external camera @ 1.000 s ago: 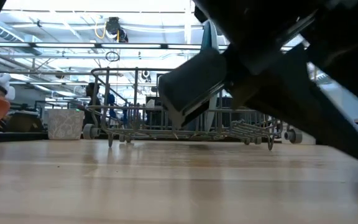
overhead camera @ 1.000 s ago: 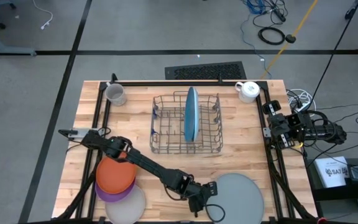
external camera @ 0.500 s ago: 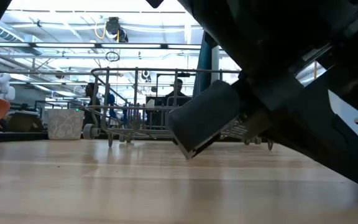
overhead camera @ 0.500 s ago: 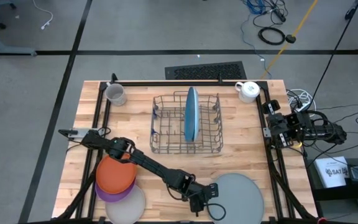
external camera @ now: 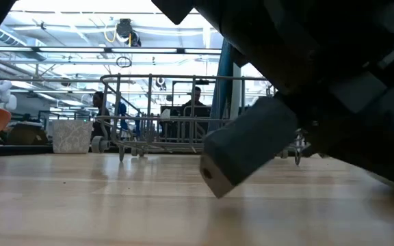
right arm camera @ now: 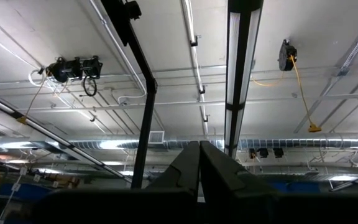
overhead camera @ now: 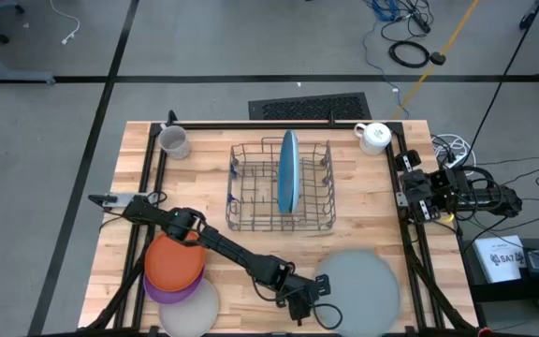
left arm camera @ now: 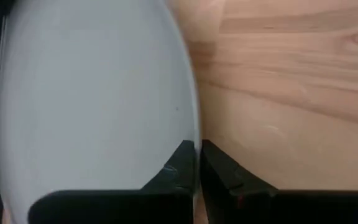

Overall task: Sort dishes
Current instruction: Put the gray plate in the dish rack

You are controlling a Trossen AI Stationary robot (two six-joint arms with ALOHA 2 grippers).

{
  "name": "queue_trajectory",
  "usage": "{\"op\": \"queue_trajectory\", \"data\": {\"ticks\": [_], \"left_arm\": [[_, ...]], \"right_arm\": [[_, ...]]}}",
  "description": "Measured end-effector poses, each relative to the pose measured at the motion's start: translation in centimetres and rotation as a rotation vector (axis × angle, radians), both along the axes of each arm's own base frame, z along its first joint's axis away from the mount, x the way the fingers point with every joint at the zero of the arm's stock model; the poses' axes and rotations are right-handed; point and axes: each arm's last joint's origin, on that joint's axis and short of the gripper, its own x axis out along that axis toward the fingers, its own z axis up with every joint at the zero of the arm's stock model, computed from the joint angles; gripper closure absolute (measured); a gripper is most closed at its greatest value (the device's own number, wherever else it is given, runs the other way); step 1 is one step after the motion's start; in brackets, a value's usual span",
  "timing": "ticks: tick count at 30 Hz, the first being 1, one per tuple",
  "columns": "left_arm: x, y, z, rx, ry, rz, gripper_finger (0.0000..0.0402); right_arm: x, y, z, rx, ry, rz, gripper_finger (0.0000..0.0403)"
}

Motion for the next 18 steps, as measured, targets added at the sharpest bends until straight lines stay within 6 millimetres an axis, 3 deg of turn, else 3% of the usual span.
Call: {"op": "queue_trajectory", "data": {"ticks": [10, 18], "left_arm": [[-0.2, 0.2, 1.1, 0.128, -0.042, 0.101, 0.0399], [0.3, -0.5, 5.6, 0.167, -0.206, 0.226, 0.04]], "right_arm": [[0.0, 0.0, 0.0, 0.0, 0.0, 0.0, 0.0394], [-0.1, 0.0, 0.0, 0.01, -0.004, 0.014, 0.0394]]}}
